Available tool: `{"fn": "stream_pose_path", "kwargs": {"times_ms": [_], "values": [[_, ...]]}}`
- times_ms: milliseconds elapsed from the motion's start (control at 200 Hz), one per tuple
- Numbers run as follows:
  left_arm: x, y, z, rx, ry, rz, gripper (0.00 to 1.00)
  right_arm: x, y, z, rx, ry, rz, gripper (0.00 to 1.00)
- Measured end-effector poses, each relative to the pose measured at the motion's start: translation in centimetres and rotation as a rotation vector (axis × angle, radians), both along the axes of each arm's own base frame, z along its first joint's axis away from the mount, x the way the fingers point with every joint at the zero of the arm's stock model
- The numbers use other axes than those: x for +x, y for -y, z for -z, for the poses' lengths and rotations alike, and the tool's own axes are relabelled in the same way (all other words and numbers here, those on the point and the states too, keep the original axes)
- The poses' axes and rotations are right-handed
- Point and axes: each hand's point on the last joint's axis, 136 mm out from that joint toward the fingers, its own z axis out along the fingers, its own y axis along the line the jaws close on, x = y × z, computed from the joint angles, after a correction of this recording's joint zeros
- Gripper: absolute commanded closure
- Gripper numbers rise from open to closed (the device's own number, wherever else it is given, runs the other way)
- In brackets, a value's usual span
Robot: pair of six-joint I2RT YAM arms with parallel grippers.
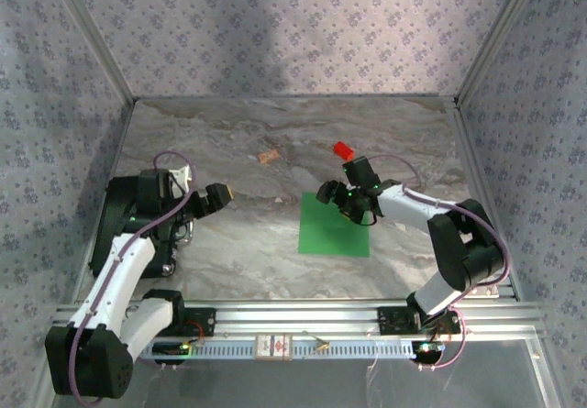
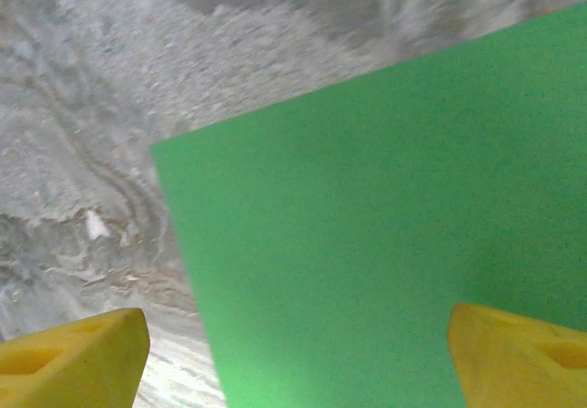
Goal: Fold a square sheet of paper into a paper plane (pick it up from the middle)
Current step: Move the square sheet of paper to the center of the table.
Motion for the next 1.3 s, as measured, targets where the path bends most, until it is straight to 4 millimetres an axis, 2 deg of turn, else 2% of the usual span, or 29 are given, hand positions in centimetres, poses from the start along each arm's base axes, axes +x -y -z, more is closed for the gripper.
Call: {"fn": "stream_pose_path", "kwargs": {"times_ms": [150,320,640,929,1139,1229,1299], "values": [[-0.4,0.3,0.3,-0.034,-0.010,0.001,0.00,-0.8,1.1,0.9,-0.047,-0.033,-0.017,0.14],[-0.4,0.6,0.1,-0.052,-0.005,0.004,0.00,-1.6,1.0,1.5,-0.058,-0.043,-0.039,0.14],[-0.6,1.5,-0.4,-0.073,0.008,0.042,0.01,-2.8,-4.0,1.5,-0.012,-0.006,-0.090,0.13],[-1.5,3.5,0.6,-0.070,-0.032,0.121,0.13,-2.8,-8.7,0.8,0.113,0.023,-0.040,0.13],[-2.6,4.7,3.0,-0.024,-0.126,0.166,0.19,-3.3,-9.9,0.3,0.154,0.017,-0.016,0.12],[-2.9,4.9,3.8,0.006,-0.162,0.175,0.20,-3.6,-9.4,-0.3,0.160,0.036,-0.008,0.11],[-2.9,5.3,4.3,0.040,-0.189,0.186,0.21,-3.6,-8.7,-1.7,0.169,0.069,0.003,0.10]]}}
